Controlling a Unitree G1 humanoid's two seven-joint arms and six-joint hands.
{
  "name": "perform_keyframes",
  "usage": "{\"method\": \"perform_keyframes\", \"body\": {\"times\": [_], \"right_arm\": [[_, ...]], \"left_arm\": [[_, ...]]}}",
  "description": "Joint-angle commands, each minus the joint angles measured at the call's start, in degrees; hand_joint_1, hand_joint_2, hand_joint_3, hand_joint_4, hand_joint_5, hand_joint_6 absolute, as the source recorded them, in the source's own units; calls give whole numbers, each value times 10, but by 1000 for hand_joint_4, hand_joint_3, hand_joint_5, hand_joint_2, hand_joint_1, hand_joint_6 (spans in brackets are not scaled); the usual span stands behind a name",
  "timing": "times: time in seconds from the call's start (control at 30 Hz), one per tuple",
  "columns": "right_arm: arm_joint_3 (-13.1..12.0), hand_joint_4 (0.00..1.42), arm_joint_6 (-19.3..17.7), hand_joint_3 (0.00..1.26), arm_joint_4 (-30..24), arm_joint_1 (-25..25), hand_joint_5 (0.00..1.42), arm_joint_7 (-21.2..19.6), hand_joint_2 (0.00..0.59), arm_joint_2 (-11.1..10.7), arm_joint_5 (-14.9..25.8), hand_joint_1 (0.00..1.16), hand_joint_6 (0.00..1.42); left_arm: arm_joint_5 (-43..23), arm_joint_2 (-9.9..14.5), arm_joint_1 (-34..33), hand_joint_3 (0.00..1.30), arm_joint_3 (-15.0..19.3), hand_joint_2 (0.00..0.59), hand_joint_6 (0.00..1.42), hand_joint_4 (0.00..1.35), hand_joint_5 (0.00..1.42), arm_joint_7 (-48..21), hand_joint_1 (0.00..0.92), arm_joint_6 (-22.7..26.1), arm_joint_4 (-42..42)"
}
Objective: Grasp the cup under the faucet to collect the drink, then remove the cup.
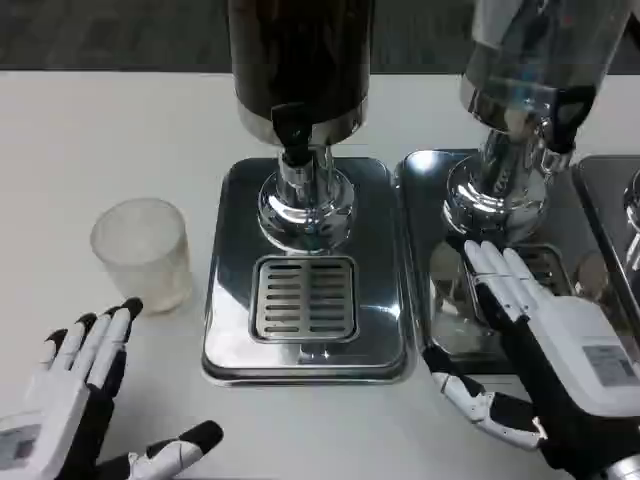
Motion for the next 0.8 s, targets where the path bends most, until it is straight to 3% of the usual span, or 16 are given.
{"method": "perform_keyframes", "body": {"times": [0.03,0.33,0.8], "right_arm": [[-5,0,0,15,1,0,0,-1,369,0,2,509,146],[-5,0,0,15,4,0,0,-1,369,1,6,509,146],[-4,0,1,15,-1,6,0,-5,369,4,2,508,159]], "left_arm": [[0,6,-2,0,4,75,0,0,0,-2,0,-1,-1],[-12,6,-5,0,6,75,0,0,0,-1,0,-6,5],[-83,-1,-28,0,48,41,0,0,0,26,0,-74,39]]}}
